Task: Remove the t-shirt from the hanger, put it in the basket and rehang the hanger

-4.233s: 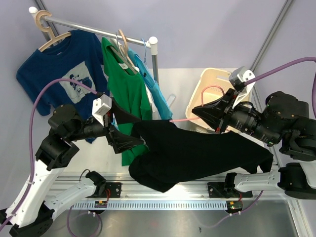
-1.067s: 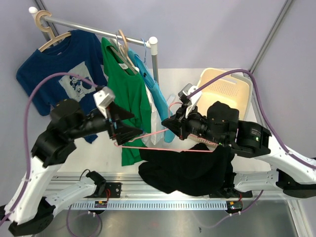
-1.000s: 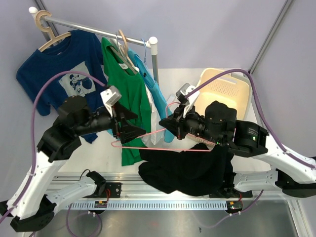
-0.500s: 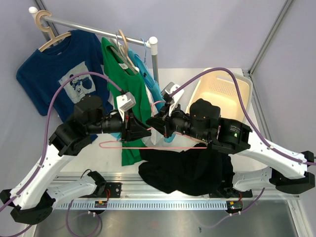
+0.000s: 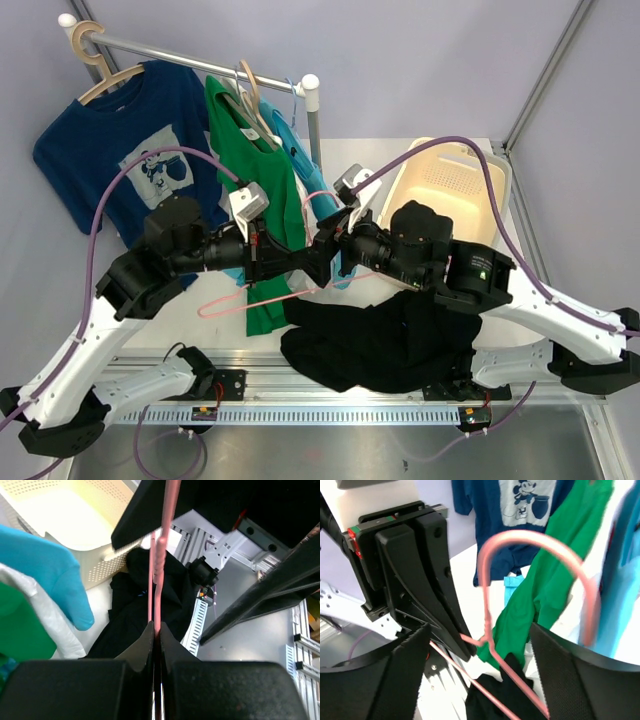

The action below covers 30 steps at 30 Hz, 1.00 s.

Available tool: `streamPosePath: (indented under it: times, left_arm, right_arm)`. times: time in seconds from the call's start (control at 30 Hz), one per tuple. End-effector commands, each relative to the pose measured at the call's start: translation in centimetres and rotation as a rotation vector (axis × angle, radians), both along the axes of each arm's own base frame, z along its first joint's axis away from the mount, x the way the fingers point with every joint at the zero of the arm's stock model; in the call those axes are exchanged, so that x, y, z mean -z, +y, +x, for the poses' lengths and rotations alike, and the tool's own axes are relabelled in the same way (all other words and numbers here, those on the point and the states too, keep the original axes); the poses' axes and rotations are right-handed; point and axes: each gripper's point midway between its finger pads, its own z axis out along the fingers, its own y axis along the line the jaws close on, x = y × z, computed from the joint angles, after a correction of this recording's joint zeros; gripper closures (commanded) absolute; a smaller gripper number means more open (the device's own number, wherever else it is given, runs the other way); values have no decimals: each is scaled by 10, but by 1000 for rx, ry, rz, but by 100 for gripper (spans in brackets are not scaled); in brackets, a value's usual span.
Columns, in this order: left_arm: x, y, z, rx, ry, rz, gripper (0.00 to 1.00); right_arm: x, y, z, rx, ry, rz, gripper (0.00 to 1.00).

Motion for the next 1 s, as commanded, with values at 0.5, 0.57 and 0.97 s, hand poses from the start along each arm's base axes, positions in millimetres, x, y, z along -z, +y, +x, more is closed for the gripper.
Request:
streamPosePath:
  times: [0.5, 0.57, 0.97]
  left_arm:
    - [17, 84, 22, -483, -39, 100, 100]
    - [24, 103, 25, -568, -42, 149, 100]
    - [29, 129, -28, -476, -41, 116, 100]
  right_arm:
    - [12, -136, -6, 303, 115, 163, 1]
    - [20, -146, -11, 294, 118, 173, 1]
    - [45, -155, -10, 307, 89, 133, 0]
